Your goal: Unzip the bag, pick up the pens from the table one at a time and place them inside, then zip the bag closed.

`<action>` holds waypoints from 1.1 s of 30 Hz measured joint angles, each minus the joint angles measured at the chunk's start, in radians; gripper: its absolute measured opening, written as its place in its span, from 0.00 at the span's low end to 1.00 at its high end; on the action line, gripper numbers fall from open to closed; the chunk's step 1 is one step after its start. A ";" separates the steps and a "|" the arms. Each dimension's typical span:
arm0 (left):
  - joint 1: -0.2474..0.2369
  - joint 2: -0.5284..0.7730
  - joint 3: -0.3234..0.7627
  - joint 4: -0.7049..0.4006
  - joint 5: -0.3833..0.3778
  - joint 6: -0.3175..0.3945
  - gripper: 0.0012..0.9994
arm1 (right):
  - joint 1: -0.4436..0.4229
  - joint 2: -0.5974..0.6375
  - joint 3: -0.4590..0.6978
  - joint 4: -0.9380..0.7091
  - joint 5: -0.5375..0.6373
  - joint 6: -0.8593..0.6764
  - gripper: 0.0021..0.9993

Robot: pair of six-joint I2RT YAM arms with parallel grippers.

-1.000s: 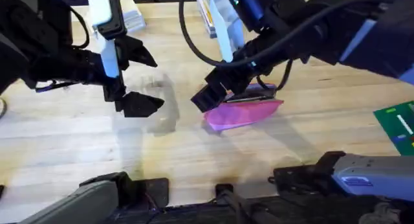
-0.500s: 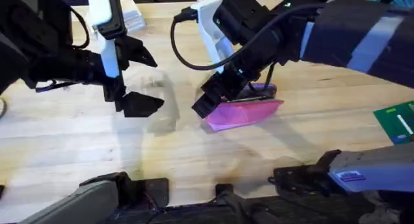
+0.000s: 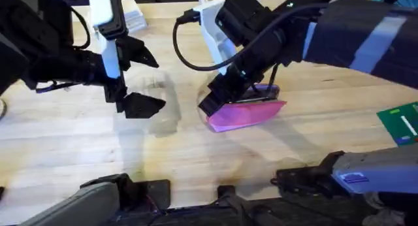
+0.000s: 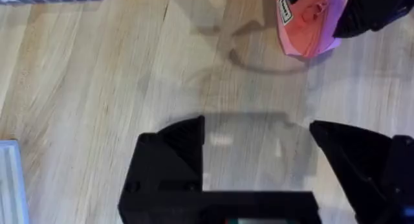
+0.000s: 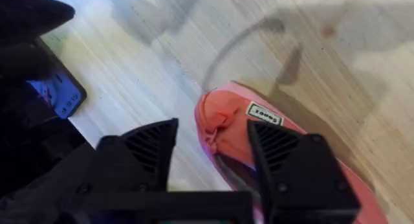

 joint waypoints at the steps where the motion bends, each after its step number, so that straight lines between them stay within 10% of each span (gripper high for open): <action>1: 0.000 0.000 0.000 0.000 0.000 0.000 0.99 | 0.000 0.000 0.000 0.000 0.000 -0.001 0.64; 12: 0.000 0.000 0.000 0.000 0.000 0.000 0.99 | 0.000 0.000 0.000 0.003 0.002 -0.007 0.04; 33: 0.000 0.000 0.000 -0.023 0.004 0.000 0.99 | -0.044 0.000 0.000 0.103 0.003 0.087 0.03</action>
